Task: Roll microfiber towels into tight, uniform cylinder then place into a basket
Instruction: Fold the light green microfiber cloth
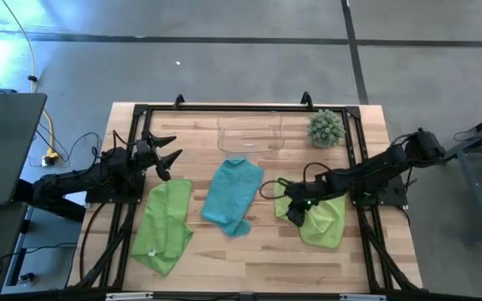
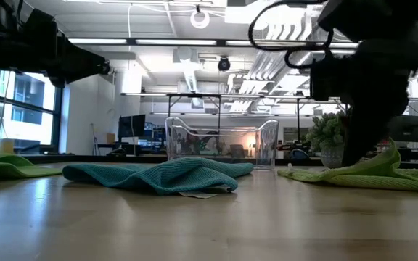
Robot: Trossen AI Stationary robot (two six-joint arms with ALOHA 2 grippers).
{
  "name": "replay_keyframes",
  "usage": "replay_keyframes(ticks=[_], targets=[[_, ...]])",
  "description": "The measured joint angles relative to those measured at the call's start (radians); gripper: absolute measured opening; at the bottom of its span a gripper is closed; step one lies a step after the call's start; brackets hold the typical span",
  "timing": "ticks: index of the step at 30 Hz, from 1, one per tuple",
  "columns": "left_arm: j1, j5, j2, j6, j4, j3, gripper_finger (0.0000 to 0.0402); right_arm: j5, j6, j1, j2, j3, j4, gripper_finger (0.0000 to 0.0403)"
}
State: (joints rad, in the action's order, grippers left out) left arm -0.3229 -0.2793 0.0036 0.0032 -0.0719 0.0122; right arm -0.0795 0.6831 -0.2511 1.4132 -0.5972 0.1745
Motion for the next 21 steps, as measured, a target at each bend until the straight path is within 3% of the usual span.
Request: replay_keyframes(ticks=[5,13,21], targets=[[0.0,0.0,0.0,0.0,0.0,0.0,0.0254,0.023,-0.244,-0.032,0.0,0.0,-0.001,0.0174],[0.0,0.0,0.0,0.006,0.0,0.0,0.0254,0.102,-0.284,-0.038,0.0,0.0,-0.043,0.0174],[-0.004,-0.073,0.0,0.302,0.0,0.0,0.0254,0.14,-0.348,-0.023,0.0,0.0,-0.128,0.0174]])
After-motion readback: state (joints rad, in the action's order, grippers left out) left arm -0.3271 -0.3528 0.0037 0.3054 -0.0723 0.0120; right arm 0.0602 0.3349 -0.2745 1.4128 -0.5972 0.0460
